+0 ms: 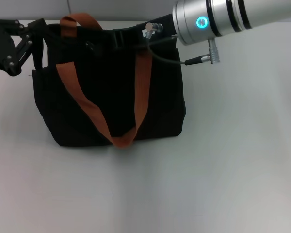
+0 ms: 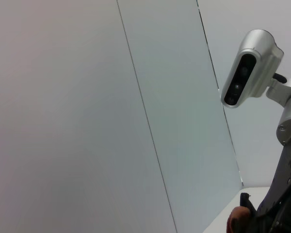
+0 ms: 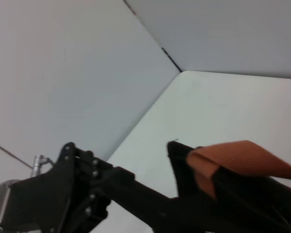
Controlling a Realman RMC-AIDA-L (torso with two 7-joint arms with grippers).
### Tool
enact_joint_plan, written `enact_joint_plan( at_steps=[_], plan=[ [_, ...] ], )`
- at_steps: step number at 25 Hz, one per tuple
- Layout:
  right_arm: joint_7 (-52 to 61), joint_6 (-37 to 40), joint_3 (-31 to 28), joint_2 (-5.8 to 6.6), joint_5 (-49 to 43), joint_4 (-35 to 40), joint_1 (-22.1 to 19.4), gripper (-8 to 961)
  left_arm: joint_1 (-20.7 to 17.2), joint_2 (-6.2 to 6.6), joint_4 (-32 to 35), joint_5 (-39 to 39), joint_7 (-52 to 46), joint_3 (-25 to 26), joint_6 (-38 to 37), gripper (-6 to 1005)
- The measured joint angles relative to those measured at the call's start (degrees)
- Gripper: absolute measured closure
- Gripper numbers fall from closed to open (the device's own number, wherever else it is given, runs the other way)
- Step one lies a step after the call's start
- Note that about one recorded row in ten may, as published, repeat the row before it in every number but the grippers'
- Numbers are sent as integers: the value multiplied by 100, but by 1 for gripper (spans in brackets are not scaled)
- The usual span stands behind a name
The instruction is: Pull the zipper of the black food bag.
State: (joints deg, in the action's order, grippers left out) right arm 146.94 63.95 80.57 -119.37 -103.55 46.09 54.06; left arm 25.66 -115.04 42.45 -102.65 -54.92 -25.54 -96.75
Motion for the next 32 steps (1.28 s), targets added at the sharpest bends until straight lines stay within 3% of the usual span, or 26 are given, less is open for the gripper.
enact_joint_plan(
  at_steps=[32],
  plan=[
    [741,167,-623,-22,-1261,1876,-1597,953,18,11,1,4,-1,-2,6,968]
  ],
)
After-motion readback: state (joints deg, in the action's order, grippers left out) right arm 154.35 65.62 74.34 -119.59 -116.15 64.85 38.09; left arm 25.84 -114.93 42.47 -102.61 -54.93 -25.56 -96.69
